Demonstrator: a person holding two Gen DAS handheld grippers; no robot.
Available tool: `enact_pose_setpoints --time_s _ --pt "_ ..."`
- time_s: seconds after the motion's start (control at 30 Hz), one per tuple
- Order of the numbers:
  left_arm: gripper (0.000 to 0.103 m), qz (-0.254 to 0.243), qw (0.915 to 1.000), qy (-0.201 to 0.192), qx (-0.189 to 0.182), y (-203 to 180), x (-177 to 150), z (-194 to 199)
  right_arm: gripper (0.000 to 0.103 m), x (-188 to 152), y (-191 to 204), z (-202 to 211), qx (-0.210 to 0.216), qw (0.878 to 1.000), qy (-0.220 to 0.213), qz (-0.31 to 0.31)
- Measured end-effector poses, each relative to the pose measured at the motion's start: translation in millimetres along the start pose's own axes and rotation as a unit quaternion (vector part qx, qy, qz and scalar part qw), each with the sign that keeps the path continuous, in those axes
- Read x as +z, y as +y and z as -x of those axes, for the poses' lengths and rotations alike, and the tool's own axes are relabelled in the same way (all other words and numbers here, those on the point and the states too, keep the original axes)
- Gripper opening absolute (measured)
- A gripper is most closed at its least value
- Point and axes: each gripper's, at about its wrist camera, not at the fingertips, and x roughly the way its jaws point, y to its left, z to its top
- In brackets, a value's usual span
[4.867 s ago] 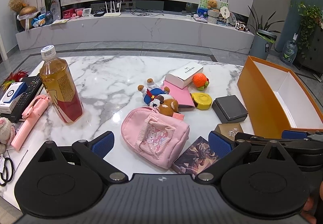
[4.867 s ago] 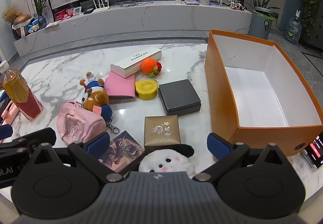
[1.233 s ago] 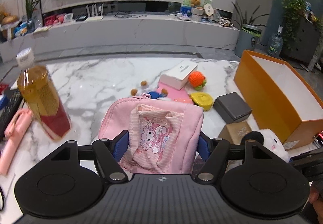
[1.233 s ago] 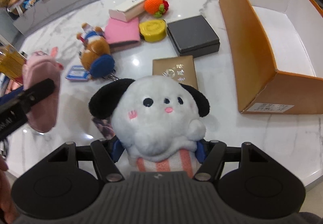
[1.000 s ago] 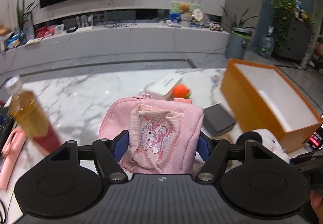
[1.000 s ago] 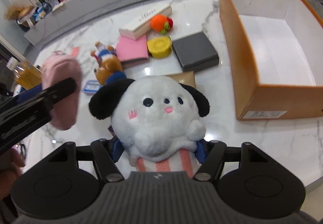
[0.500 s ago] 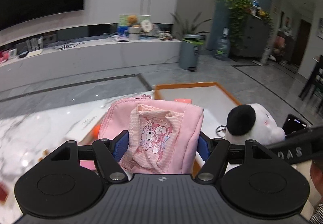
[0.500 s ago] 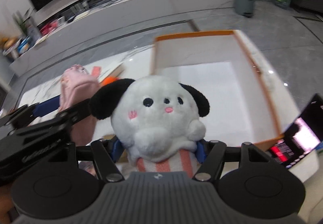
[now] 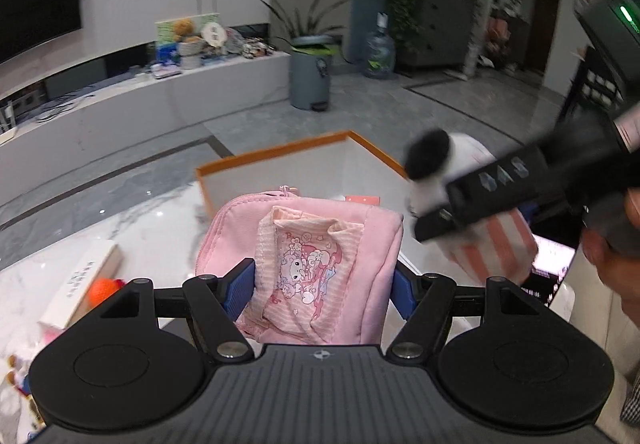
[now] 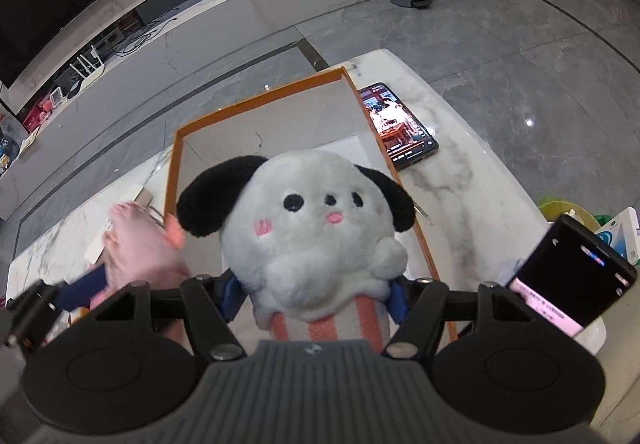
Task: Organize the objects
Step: 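Carry backpack with left tool while right tool carries plush dog to orange box, then release plush dog from right tool while left tool releases backpack into orange box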
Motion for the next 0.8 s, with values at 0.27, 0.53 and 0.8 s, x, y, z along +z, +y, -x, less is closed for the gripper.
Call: enact_pose_setpoints --time_s 0.27,0.53,0.8 --pt "0.079 -0.107 0.9938 0.013 0.030 -34 -7 -15 0.068 3 -5 -34 -0.018 0.999 0.026 0.015" --pt "0.080 -0.251 0.9666 0.023 0.048 -67 -33 -21 0.069 -3 -24 -66 -0.026 0.997 0.065 0.010" --pt "0.082 -0.307 0.9485 0.057 0.054 -85 -49 -28 0.071 -7 -6 -74 -0.046 0.994 0.078 0.057"
